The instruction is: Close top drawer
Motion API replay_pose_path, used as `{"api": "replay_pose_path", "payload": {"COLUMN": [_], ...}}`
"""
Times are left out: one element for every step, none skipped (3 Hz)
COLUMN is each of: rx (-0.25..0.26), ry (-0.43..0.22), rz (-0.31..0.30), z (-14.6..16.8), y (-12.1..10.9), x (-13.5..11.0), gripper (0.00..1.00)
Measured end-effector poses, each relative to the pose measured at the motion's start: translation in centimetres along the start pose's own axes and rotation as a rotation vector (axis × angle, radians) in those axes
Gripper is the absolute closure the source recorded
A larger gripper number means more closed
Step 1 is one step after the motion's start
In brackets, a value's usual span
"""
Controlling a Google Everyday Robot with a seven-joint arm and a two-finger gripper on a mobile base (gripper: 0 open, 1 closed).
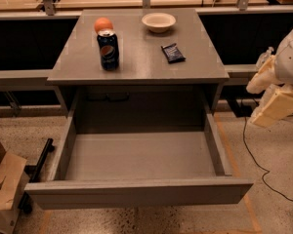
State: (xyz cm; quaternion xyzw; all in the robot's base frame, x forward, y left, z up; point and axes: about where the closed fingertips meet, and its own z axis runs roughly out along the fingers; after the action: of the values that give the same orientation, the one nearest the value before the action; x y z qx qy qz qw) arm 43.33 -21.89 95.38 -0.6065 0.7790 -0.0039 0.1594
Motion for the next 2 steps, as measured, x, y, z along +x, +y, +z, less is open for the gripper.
{"api": "replay_pose_path", "payload": {"rx": [-0.054, -0.100], "ry": [-0.015, -0.017], "rz": [-0.009, 0.007], "z": [3.5, 8.5], "y": [1.7, 4.3], "x": [1.6, 4.2], "gripper": [0.69, 0.92]}}
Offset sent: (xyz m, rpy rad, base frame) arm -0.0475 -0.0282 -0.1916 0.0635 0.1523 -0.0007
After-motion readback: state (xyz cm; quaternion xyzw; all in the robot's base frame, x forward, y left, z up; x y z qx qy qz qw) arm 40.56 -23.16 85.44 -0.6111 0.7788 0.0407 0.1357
